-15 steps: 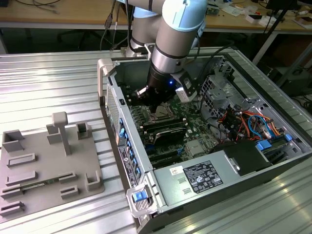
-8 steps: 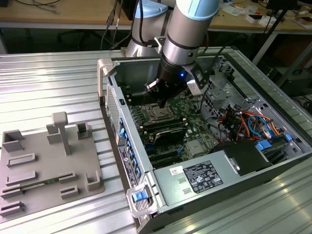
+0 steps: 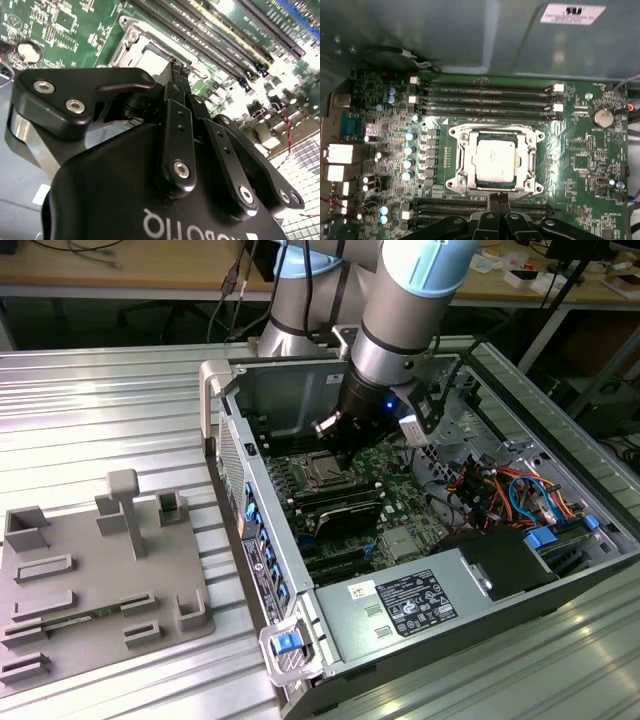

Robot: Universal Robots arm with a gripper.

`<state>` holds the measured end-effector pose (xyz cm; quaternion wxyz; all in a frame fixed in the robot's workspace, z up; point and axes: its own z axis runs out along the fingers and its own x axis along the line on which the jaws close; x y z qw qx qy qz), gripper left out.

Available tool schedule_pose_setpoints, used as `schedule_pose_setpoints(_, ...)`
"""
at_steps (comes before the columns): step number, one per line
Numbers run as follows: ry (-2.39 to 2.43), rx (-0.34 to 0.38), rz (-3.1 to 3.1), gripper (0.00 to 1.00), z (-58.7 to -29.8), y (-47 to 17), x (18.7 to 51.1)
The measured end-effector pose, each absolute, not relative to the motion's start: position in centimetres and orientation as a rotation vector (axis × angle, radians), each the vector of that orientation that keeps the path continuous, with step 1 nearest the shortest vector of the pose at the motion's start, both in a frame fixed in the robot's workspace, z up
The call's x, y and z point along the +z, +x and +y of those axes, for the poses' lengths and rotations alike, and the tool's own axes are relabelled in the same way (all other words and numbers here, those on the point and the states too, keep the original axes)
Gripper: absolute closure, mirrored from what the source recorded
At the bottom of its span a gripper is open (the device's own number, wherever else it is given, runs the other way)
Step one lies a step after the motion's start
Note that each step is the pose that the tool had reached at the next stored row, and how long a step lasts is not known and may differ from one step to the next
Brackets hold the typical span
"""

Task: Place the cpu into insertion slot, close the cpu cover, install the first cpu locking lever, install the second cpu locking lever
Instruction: 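Install the second cpu locking lever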

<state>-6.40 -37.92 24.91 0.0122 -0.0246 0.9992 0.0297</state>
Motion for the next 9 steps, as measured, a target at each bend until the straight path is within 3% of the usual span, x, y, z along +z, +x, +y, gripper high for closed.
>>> schedule_pose_setpoints(9, -0.071, 0.098, 3.115, 0.89, -38.5, -7.9, 24.9)
